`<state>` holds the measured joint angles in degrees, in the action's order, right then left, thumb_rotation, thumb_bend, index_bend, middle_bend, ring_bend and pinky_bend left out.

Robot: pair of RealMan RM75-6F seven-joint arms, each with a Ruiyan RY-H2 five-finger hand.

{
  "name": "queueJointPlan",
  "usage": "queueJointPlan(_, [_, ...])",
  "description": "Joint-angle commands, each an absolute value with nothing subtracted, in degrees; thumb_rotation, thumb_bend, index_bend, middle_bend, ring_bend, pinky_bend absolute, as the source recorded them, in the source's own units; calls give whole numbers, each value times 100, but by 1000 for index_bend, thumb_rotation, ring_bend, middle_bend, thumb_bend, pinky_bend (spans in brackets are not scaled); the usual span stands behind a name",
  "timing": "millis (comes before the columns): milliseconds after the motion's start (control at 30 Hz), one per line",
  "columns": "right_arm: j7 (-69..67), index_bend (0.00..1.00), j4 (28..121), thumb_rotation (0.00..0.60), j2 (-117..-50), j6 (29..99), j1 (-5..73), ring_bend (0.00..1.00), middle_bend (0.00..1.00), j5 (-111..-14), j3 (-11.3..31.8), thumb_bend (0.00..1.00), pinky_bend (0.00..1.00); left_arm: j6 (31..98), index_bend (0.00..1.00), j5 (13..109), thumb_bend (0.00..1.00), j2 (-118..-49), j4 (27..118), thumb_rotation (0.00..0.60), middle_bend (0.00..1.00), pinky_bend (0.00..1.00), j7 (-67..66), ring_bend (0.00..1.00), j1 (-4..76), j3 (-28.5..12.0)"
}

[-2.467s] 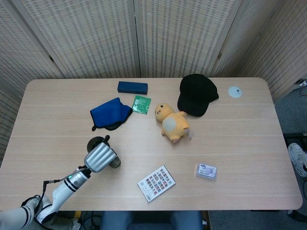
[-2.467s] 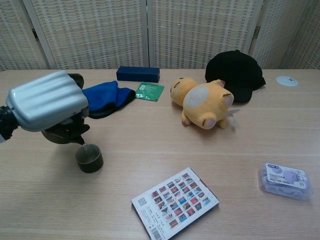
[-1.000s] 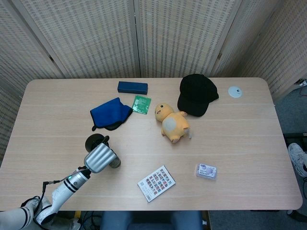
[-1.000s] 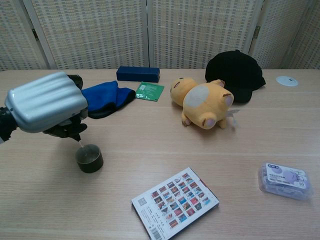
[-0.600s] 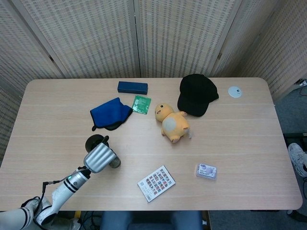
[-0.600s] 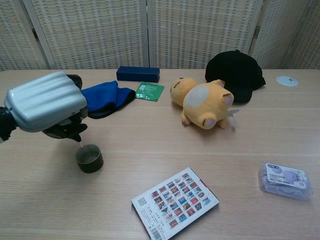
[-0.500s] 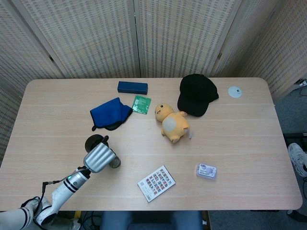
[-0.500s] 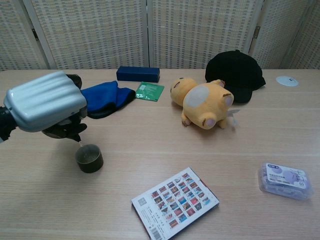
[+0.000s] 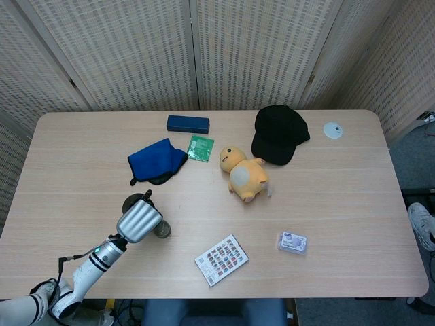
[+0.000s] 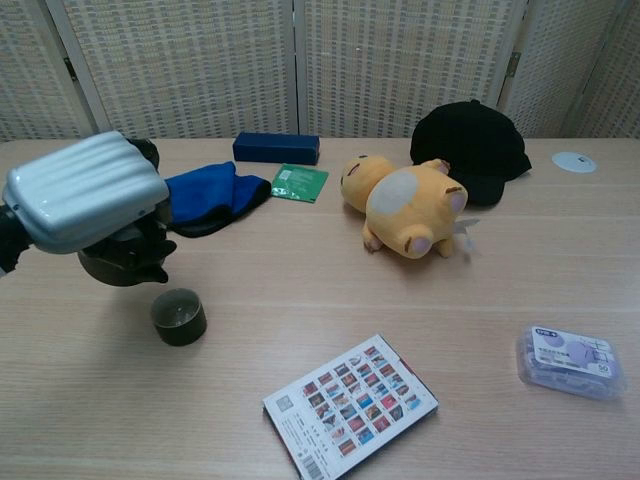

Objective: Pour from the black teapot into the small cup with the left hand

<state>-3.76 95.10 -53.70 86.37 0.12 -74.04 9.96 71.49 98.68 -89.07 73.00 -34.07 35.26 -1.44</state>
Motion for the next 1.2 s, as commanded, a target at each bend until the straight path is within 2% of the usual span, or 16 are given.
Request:
queueJointPlan(33, [-376,228,9516,600,-5367,8648,6,170,268,-7398,1000,306,45,7199,1000,9803,402,-8896,7318,496,1000,363,-3302,915,3517,-214])
queueJointPlan(200, [-358,228,9539,600,-5356,8647,5,169,268,-7391,1003,306,45,7282,1000,9544,402,-8843,7460,478,1000,363,-2836,913,3495,-422])
queueJointPlan(367, [-347,228,9546,600,-5358,8640,17,170,268,-7389,1010,306,45,7185,1000,9086,402,-8740,7681,521,1000,381,-2254,907,3455,-648])
queueJointPlan(733, [-329,228,9544,600,-5373,8621,24,169,268,-7357,1016,307,45,7107,1000,8385,402,-8654,7750,495,1000,382,-1131,890,3290,-909])
queueJointPlan(1200, [-300,228,9553,600,-5382,8604,28,169,268,-7351,1005,306,45,6968,1000,7960,402,-9003,7048,338,1000,382,-77,877,3126,-946])
